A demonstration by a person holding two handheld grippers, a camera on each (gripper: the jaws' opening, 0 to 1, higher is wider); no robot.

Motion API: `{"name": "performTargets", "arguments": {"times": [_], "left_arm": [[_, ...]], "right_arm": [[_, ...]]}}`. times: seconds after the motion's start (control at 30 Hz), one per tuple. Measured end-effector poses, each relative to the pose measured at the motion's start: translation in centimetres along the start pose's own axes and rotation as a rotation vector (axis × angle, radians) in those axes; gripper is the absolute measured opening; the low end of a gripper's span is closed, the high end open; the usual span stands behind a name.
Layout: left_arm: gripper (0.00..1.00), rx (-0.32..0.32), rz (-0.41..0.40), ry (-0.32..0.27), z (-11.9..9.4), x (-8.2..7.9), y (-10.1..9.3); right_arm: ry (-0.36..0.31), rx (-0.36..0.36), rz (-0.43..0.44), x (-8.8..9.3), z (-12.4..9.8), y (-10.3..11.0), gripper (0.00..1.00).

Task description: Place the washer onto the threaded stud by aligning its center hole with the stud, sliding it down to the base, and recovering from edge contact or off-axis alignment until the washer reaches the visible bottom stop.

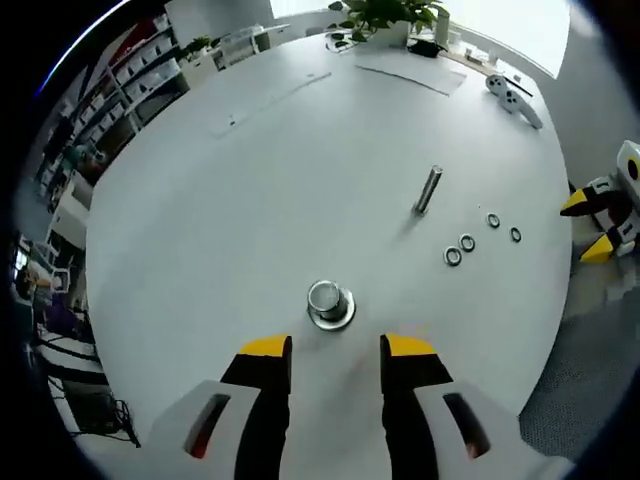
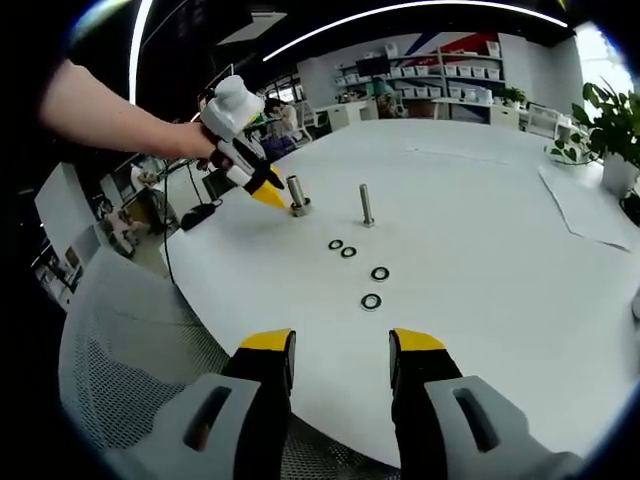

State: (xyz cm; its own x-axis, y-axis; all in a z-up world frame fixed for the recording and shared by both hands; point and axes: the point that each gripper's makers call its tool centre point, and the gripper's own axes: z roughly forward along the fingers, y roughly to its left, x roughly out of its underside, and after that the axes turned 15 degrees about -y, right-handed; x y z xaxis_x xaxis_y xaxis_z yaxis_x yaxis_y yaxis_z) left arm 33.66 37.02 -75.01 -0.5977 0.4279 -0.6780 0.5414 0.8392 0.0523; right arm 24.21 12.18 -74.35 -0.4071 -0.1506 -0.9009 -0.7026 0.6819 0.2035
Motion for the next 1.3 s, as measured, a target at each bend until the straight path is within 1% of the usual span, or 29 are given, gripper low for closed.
{"name": "performTargets", "arguments": {"times": [0.03, 0.1, 0.17, 0.23, 0.27, 0.33, 0.37, 0.43, 0.57, 0.6, 0.67, 0.83, 0.87, 0.97, 1.07, 1.17, 1.3], "left_arm": [[0.34, -0.004, -0.033, -0.031, -0.4, 0.0, -0.2], [0.34, -0.015, -0.073, -0.072, -1.4, 0.0, -0.5], [0.34, -0.026, -0.081, -0.097, -2.1, 0.2, -0.6], [0.34, -0.036, -0.118, -0.144, -2.9, 0.2, -1.1], [0.34, -0.037, -0.153, -0.175, -3.4, 0.2, -1.4], [0.36, -0.046, -0.219, -0.204, -4.1, 0.7, -2.1], [0.36, -0.054, -0.211, -0.209, -4.3, 1.0, -2.2], [0.37, -0.067, -0.201, -0.227, -4.9, 1.9, -3.1], [0.37, -0.068, -0.236, -0.248, -5.9, 3.3, -4.6], [0.36, -0.07, -0.266, -0.257, -6.2, 3.6, -5.0], [0.36, -0.059, -0.325, -0.286, -6.9, 3.8, -5.9], [0.36, -0.073, -0.32, -0.318, -8.7, 4.7, -6.6], [0.36, -0.079, -0.326, -0.323, -8.9, 4.9, -6.6], [0.36, -0.096, -0.369, -0.368, -10.1, 5.4, -6.8], [0.35, -0.095, -0.371, -0.408, -10.7, 5.7, -7.1], [0.36, -0.104, -0.374, -0.424, -11.1, 6.0, -7.5], [0.35, -0.131, -0.382, -0.444, -11.5, 6.5, -7.5]], "right_arm": [[0.001, 0.0, -0.001, 0.0, 0.0, 0.0, 0.4], [0.005, -0.003, -0.003, 0.1, 0.0, 0.0, 0.4], [0.008, -0.006, -0.008, 0.2, 0.0, 0.0, 0.4], [0.01, -0.007, -0.009, 0.2, 0.0, 0.1, 0.4], [0.011, -0.008, -0.008, 0.2, 0.0, 0.1, 0.4], [0.015, -0.009, -0.011, 0.3, 0.0, 0.1, 0.4], [0.016, -0.009, -0.011, 0.3, 0.0, 0.1, 0.4], [0.02, -0.007, -0.01, 0.4, 0.0, 0.1, 0.4], [0.03, -0.012, -0.015, 0.5, -0.1, 0.2, 0.4], [0.032, -0.013, -0.016, 0.6, 0.0, 0.2, 0.4], [0.037, -0.018, -0.019, 0.7, 0.0, 0.3, 0.4], [0.04, -0.018, -0.018, 0.7, 0.0, 0.3, 0.4], [0.041, -0.017, -0.015, 0.7, 0.0, 0.3, 0.4], [0.047, -0.017, -0.018, 0.9, 0.0, 0.2, 0.4], [0.053, -0.016, -0.019, 0.9, 0.0, 0.3, 0.4], [0.059, -0.017, -0.022, 1.1, 0.0, 0.3, 0.4], [0.058, -0.014, -0.021, 1.0, 0.0, 0.3, 0.4]]}}
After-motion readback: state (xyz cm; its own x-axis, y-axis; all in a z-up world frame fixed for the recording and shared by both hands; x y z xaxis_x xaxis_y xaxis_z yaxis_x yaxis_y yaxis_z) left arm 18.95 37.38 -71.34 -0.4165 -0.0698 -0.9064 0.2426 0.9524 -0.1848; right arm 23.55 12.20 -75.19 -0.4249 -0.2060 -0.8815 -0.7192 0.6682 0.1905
